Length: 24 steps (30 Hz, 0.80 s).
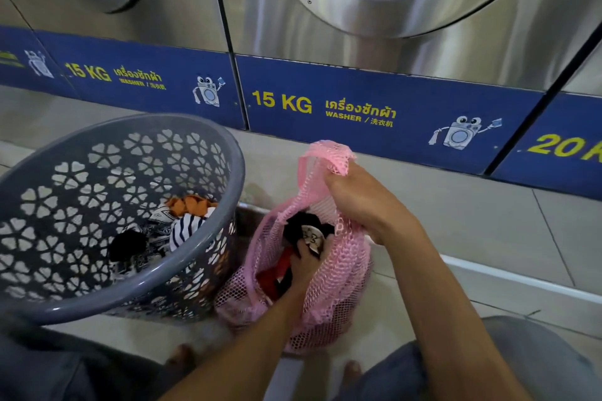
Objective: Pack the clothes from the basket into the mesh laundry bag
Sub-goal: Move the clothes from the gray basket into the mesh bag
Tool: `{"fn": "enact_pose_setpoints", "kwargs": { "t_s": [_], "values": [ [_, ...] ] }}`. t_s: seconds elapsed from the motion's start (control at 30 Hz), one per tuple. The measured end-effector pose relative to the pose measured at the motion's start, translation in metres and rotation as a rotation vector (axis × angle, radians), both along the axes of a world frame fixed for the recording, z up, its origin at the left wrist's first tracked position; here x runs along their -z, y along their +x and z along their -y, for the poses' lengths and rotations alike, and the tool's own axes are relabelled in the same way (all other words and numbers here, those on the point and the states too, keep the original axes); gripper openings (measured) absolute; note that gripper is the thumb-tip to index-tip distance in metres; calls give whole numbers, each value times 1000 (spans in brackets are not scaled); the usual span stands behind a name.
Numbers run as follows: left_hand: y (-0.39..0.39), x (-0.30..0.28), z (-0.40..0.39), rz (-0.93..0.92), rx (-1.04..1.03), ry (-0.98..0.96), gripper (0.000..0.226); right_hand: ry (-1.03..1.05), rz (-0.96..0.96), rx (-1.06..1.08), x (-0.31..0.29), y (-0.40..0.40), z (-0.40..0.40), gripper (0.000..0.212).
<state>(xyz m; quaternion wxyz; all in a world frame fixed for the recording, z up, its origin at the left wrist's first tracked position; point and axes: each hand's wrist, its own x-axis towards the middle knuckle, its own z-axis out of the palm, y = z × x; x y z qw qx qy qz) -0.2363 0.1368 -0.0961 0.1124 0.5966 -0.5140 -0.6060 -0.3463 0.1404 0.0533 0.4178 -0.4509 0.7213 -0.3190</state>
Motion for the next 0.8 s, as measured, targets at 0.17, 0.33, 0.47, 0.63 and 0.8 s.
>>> {"fn": "enact_pose_setpoints", "kwargs": {
  "t_s": [0.17,0.33,0.47,0.63,0.8],
  "values": [
    [10,-23,-3,274,367,-45,127,122,-315,-15,2,-34,-4,68],
    [73,-12,5,600,755,-21,100,317,-425,4,-16,-57,-18,59],
    [99,-27,-1,670,868,269,61,414,-353,-67,-12,-46,-22,52],
    [97,-27,-15,669,953,378,100,123,37,-42,0,-7,-18,34],
    [87,-35,-27,503,876,322,102,-17,825,377,-4,2,-2,25]
  ]
}}
